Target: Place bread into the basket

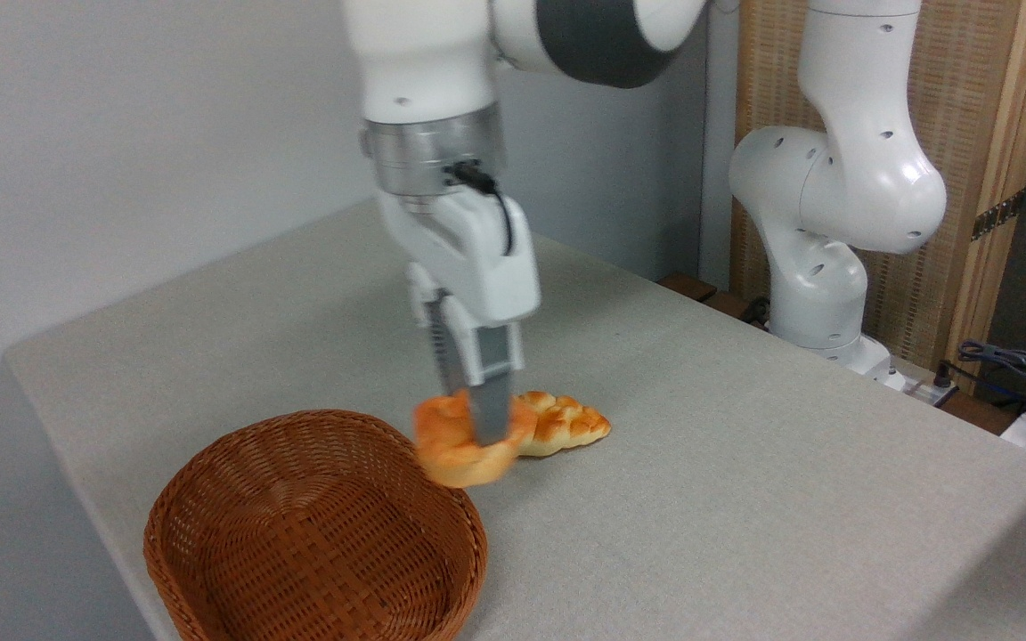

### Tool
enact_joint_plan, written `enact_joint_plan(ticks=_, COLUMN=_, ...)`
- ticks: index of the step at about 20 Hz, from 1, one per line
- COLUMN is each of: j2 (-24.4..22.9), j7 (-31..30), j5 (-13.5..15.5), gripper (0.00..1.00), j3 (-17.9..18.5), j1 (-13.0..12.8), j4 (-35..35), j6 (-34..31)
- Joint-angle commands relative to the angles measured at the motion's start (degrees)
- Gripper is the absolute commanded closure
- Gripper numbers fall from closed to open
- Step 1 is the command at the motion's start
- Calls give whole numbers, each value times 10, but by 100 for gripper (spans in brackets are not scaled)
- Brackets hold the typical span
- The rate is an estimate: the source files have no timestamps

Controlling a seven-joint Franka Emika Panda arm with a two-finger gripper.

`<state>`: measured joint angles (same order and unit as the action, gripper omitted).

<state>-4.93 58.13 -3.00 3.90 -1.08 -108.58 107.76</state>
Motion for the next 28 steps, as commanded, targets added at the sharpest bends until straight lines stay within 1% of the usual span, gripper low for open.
enact_joint_plan(ticks=1, j2=111, j7=-109, j5=19, gripper=53, j3=-55, j1=-2, j4=109, j6=-13)
enact_joint_plan(ticks=2, j2=132, j7=-148, j5=17, gripper=48, j3=-70, j1=-2, j4=127, j6=-12)
enact_joint_plan(ticks=3, j2=148, j7=-177, j5=13, gripper=47, j3=-87, j1=-2, j4=136, j6=-5)
enact_joint_plan(ticks=4, j2=158, j7=-196, j5=8, gripper=43, j3=-99, j1=-2, j4=138, j6=8)
enact_joint_plan(ticks=5, j2=169, j7=-217, j5=5, gripper=36, j3=-110, j1=-2, j4=139, j6=23)
enact_joint_plan(ticks=6, j2=179, j7=-242, j5=3, gripper=33, j3=-121, j1=-2, j4=139, j6=37)
enact_joint_plan(ticks=7, j2=186, j7=-264, j5=-1, gripper=24, j3=-127, j1=-2, j4=139, j6=52)
enact_joint_plan(ticks=8, j2=193, j7=-278, j5=-7, gripper=11, j3=-130, j1=-2, j4=139, j6=67)
enact_joint_plan(ticks=9, j2=194, j7=-284, j5=-17, gripper=0, j3=-132, j1=-2, j4=139, j6=72)
enact_joint_plan(ticks=10, j2=194, j7=-284, j5=-28, gripper=0, j3=-132, j1=-2, j4=139, j6=72)
enact_joint_plan(ticks=12, j2=194, j7=-282, j5=-31, gripper=0, j3=-132, j1=-2, j4=139, j6=72)
enact_joint_plan(ticks=22, j2=194, j7=-280, j5=-30, gripper=0, j3=-133, j1=-2, j4=138, j6=72)
enact_joint_plan(ticks=25, j2=193, j7=-283, j5=-29, gripper=0, j3=-139, j1=-2, j4=138, j6=72)
enact_joint_plan(ticks=27, j2=179, j7=-282, j5=-31, gripper=0, j3=-139, j1=-2, j4=139, j6=69)
enact_joint_plan(ticks=28, j2=161, j7=-282, j5=-23, gripper=0, j3=-138, j1=3, j4=138, j6=68)
